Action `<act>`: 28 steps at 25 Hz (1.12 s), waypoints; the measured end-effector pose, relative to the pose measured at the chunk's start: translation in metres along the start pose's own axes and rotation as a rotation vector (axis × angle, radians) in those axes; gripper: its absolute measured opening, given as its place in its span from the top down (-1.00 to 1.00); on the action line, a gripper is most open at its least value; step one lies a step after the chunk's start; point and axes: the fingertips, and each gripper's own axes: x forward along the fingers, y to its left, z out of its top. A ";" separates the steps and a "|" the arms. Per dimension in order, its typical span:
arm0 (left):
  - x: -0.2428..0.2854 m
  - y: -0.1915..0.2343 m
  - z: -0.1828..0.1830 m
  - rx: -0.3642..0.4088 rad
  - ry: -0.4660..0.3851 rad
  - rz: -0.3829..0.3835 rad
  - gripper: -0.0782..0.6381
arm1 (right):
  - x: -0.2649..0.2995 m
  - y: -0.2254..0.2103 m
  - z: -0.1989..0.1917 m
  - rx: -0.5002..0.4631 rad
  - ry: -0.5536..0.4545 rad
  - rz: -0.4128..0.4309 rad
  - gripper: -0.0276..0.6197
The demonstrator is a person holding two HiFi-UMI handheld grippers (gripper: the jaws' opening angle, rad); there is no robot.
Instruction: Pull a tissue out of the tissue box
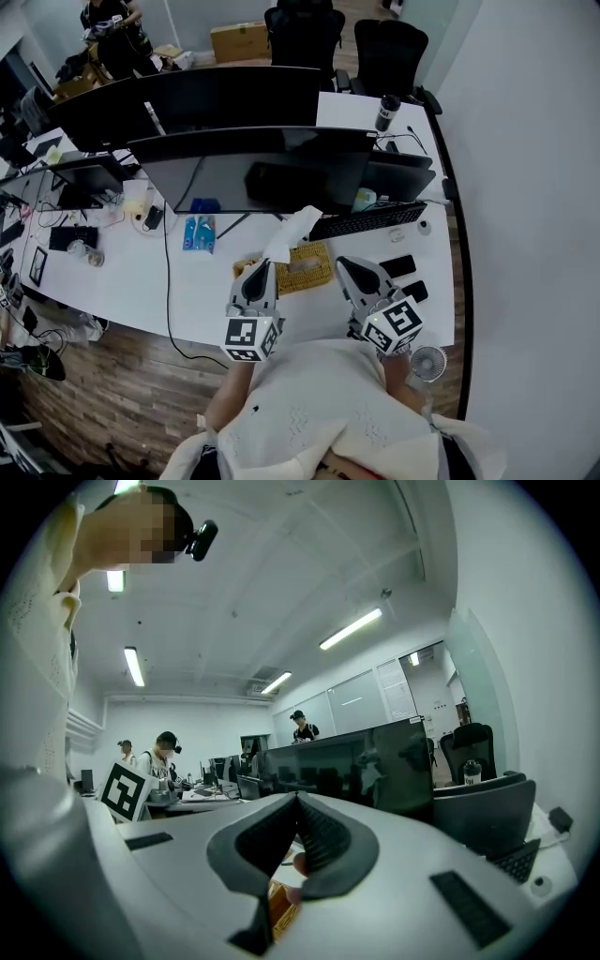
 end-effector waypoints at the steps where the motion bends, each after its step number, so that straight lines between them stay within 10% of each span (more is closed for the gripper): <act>1: 0.000 0.000 0.000 -0.001 -0.002 -0.001 0.73 | 0.000 0.000 0.000 -0.005 0.003 -0.002 0.91; 28: -0.006 0.004 -0.003 -0.010 -0.001 0.010 0.73 | 0.003 0.006 -0.003 -0.040 0.014 0.018 0.91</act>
